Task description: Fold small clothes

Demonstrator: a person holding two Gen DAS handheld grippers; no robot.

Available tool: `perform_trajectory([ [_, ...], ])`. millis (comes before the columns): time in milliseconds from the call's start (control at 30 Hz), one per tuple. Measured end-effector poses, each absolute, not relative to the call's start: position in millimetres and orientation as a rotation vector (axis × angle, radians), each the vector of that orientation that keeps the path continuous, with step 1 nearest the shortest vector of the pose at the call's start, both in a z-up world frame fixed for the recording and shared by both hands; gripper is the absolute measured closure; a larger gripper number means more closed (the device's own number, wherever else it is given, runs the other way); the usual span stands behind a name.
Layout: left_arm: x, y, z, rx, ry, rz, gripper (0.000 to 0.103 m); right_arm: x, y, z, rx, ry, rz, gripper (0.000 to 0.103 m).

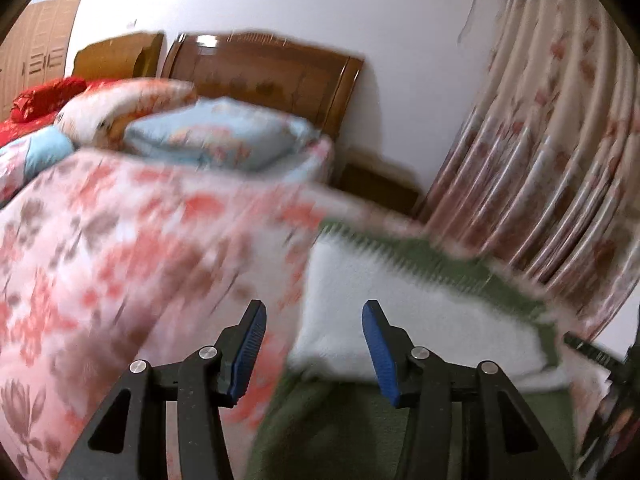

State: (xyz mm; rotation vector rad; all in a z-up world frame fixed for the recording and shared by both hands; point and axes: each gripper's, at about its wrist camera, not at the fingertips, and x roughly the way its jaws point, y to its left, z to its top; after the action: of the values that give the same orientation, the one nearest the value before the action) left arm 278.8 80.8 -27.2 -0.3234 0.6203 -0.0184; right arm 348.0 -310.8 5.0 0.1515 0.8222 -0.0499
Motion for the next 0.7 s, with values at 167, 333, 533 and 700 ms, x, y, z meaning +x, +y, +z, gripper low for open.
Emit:
perform_trajectory([
  [167,349.0,36.7,-8.5,-0.274,0.675,-0.161,0.039,365.8,-266.7,17.5,0.024,0.775,0.067,0.0],
  [333,411.8,23.3,-67.9,-0.199,0.896,-0.107,0.04,386.8,-243.1,-26.3,-0.097,0.88,0.111,0.0],
  [533,377.8,25.2,-47.3,-0.134,0.842,-0.121,0.047,374.5,-258.9,-17.4,-0.063,0.858,0.117,0.0],
  [700,336.9,15.5,-52.4,-0.046,0.882,-0.174,0.045,350.3,-268.3,-21.7,-0.047,0.855,0.144,0.0],
])
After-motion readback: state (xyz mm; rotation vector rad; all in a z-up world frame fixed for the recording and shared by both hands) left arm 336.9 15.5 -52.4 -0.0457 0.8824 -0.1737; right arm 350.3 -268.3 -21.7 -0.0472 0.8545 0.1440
